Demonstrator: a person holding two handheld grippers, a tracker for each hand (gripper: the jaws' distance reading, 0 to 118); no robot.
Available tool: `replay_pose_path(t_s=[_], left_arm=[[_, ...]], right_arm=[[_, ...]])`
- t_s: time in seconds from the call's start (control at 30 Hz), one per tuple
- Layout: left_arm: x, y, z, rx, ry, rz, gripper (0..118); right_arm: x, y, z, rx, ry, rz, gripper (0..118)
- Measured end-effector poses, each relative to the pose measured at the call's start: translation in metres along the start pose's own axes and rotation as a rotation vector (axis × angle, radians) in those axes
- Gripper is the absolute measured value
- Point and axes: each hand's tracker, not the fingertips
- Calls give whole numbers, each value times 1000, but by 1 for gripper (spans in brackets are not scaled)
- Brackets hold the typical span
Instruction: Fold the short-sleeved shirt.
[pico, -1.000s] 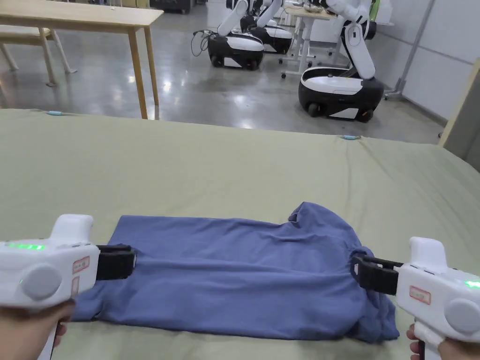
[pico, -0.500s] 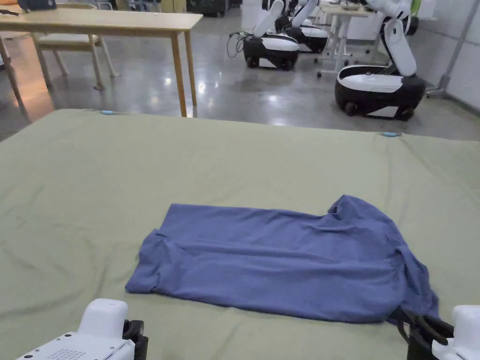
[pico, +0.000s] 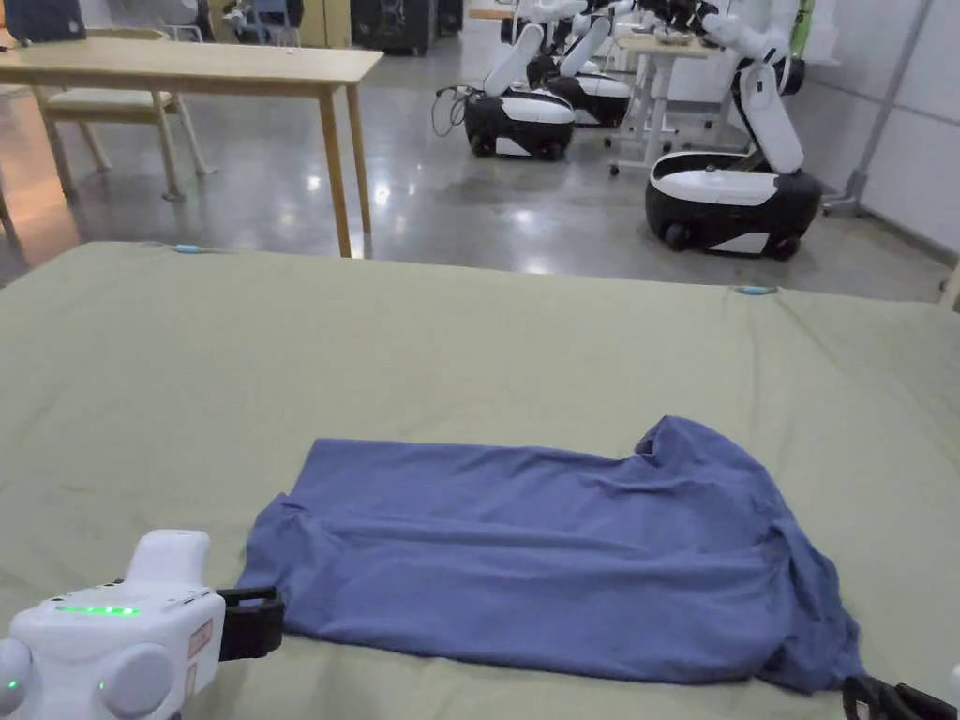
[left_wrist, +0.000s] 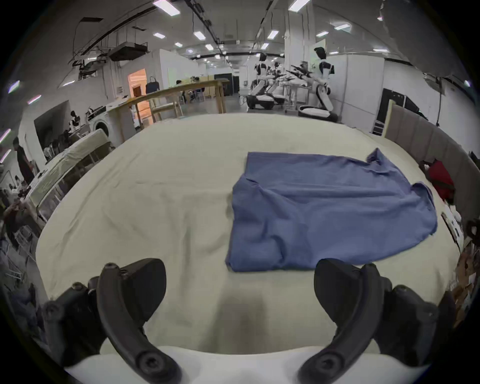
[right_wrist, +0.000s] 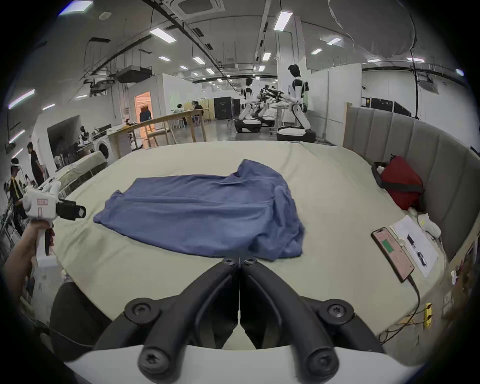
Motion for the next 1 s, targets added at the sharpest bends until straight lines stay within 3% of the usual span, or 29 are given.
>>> replay_pose_path(t_s=[0.1,0.13,0.17,0.23,0.27,0.33,0.37,0.43,0.53,0.57,0.6,0.63,0.67,0.7,0.73,0.77,1.0], left_arm=[[0,8,-38,-73,18,15,113],[13,10,-31,-93,30,11,109],[18,10,-38,-120,30,0,97],[28,7,-47,-162,26,-33,31],[39,8,-36,-153,-13,-23,16],[53,8,-27,-135,47,-110,14],[54,8,-25,-135,41,-101,12],[47,14,-17,-127,3,-66,6],[45,20,-13,-114,0,-53,6],[48,20,-12,-113,0,-57,6],[50,21,-12,-112,0,-59,6],[52,20,-13,-116,2,-61,6],[47,22,-18,-120,0,-59,6],[48,21,-19,-124,1,-57,6],[49,20,-21,-133,1,-56,6],[50,19,-21,-136,1,-55,6],[40,33,18,-43,-18,-58,5]], right_arm=[[15,2,-7,-26,-29,-7,1],[21,2,-10,-38,-32,-20,1],[28,2,-15,-50,-31,-39,1],[41,3,-28,-60,-47,-47,1],[47,3,-36,-67,-49,-50,10],[60,6,-58,-137,-10,-77,92],[65,7,-74,-191,1,-84,118],[70,9,-95,-153,-11,-70,117],[77,13,-143,-233,-28,-47,112],[79,11,-157,-253,-22,-62,102],[81,10,-167,-267,-17,-74,77],[82,5,-179,-290,-6,-75,63],[82,2,-186,-324,8,-79,63],[79,4,-184,-307,-8,-63,54],[78,9,-176,-296,-5,-57,23],[76,12,-166,-258,24,-49,12],[64,40,-112,-179,32,-3,8]])
